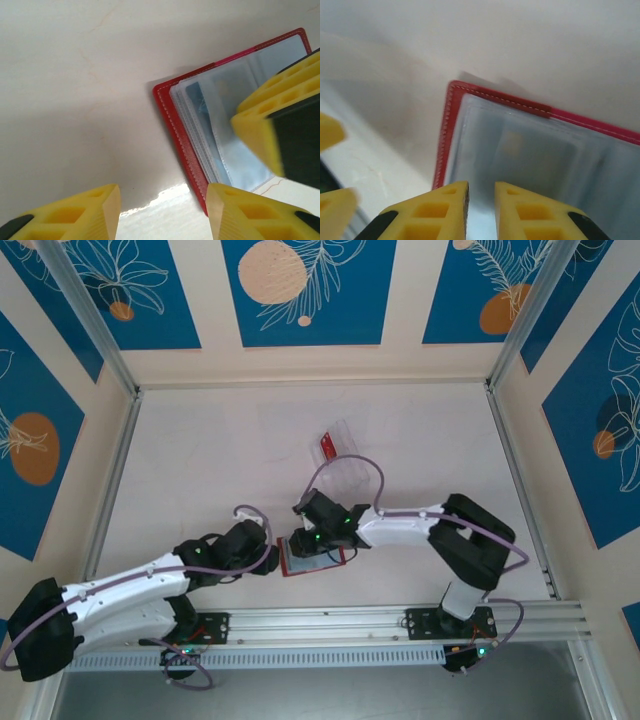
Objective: Put the credit cards into the card holder
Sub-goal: Pick up the credit card from the storage box.
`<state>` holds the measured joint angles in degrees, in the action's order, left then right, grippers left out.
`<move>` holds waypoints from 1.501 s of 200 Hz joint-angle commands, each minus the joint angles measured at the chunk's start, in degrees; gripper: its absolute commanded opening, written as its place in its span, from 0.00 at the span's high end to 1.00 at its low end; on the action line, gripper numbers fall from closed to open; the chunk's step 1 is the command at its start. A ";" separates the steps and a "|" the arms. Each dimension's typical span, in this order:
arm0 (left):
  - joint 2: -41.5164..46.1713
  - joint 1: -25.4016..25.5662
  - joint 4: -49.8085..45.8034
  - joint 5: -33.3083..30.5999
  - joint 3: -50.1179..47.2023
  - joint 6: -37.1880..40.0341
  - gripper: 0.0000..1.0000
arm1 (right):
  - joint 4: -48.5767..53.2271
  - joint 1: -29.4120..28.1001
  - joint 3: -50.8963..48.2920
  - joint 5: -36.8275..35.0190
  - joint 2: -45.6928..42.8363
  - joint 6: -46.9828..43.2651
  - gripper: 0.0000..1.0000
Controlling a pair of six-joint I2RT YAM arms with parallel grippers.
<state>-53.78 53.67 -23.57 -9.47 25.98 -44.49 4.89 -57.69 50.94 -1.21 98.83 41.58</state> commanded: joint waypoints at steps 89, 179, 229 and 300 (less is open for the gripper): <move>-9.58 -2.69 1.73 4.52 5.88 4.86 0.42 | 15.48 10.60 10.89 -2.48 -11.30 -8.38 0.67; -21.14 -3.22 3.48 3.87 10.54 7.34 0.47 | 32.47 21.46 38.28 -16.84 5.12 -20.37 0.66; -24.14 -3.22 5.60 4.49 8.92 6.94 0.53 | 36.67 24.41 51.49 -18.58 16.80 -23.89 0.67; -24.09 -3.22 7.66 4.82 6.20 5.54 0.56 | 39.49 26.55 60.16 -19.11 25.74 -26.87 0.68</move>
<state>-77.38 51.09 -16.01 -5.96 33.89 -38.61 41.52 -31.90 107.85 -19.57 122.67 16.82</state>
